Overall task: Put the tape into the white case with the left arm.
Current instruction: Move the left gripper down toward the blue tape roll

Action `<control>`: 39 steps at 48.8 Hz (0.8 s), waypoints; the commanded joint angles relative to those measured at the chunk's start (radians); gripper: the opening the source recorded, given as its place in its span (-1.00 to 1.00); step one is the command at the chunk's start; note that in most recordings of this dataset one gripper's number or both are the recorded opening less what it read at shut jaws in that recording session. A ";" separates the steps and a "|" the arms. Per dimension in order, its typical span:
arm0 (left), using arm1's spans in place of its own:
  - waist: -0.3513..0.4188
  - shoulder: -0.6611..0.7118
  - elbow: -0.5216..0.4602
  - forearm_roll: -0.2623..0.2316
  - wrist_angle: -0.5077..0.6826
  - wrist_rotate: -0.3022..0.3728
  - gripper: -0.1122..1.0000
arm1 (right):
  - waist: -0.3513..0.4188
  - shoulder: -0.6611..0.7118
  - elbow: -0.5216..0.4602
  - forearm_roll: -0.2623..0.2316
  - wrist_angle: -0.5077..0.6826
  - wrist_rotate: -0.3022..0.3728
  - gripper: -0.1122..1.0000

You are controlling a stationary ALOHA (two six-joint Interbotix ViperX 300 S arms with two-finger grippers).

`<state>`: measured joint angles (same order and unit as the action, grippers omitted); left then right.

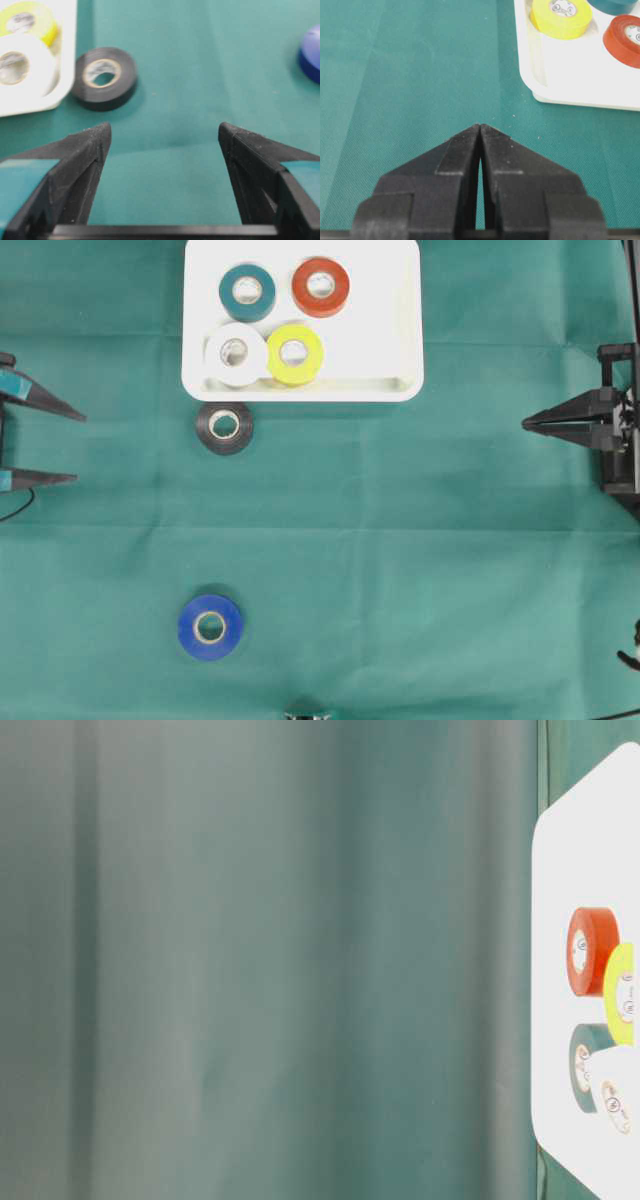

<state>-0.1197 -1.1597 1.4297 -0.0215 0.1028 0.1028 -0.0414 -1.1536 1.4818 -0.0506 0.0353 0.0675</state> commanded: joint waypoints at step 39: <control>-0.114 0.281 -0.121 0.000 -0.020 0.003 0.65 | -0.002 0.005 -0.012 -0.002 -0.009 0.002 -0.97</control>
<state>-0.2071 -0.9434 1.3606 -0.0215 0.0905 0.1058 -0.0430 -1.1536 1.4818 -0.0506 0.0353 0.0675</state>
